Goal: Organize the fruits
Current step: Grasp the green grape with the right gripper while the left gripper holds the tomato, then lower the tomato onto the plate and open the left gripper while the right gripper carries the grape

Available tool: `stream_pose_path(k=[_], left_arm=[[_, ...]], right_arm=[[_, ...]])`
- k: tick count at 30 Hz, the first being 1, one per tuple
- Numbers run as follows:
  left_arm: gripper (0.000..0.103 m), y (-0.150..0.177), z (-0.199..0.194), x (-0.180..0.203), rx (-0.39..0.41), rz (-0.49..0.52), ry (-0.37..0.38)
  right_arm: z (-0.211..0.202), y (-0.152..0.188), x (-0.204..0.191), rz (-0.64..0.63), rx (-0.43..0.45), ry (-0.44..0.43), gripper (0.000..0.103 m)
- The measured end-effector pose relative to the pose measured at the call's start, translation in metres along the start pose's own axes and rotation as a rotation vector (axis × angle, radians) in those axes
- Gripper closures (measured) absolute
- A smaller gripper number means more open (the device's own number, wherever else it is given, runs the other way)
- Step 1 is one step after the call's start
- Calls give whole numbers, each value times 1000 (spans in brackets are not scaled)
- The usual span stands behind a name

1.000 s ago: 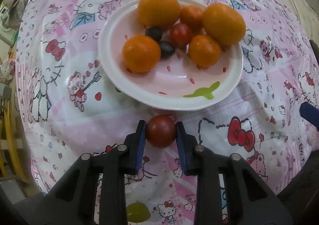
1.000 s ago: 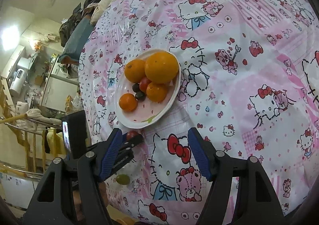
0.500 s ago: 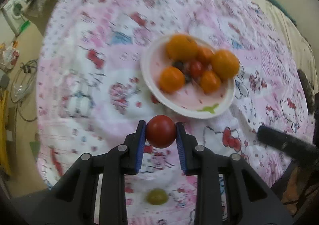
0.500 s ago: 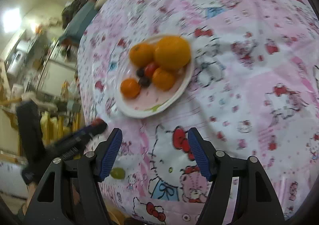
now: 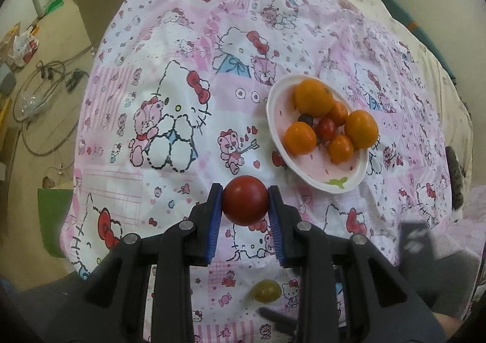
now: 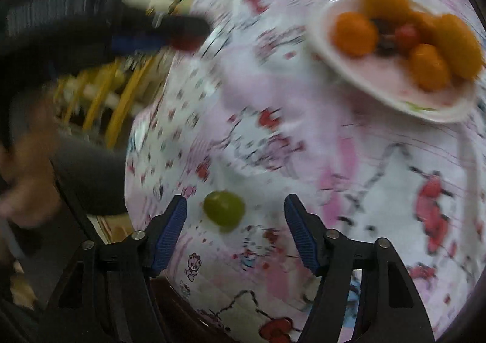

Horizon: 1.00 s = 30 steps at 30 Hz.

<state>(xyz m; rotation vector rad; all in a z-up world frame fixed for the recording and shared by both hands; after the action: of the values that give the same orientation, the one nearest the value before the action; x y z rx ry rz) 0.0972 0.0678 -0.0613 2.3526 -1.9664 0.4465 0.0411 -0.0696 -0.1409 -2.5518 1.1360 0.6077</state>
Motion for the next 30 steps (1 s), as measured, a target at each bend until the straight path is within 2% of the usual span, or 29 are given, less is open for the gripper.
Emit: stream_pose_path(k=[4,8,12,16,21,26,30], left_arm=[[78,0,-1,-4,-3,-11,19],[77,-2,-1,-3,-4,-12,26],[77,-2,0,-1,-6,-10,24],[77,-3,3,1,-10,-10,15],[78,-6,5,3,-9,-16,11],[77,-13,15,21,-21,21,7],[78,-19,25,49,-30,101,-6]], right_arm=[[11,0,-12,-69,-6,73,44],[13,1,-21,-120,14,141,62],[14,0,-23,-138,11,156,70],[5,4,-22,-139,36,132,71],[-25,7,-12,-86,120,95,71],[-78,11,23,42,258,83,71],[-115,16,55,137,349,94,71]])
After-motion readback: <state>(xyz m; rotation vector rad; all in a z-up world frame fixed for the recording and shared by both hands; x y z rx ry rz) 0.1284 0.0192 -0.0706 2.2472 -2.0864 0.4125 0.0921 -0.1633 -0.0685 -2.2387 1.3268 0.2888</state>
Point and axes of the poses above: each gripper's, at about its wrist camera, not at the fingertips, and z roughly the way its jaws point, x to its right, y to its underside, the point moved 2 cm from there along z, roughly the way its jaws point, and after that the axes turned 13 degrees about -x, right-handed, at the moved point
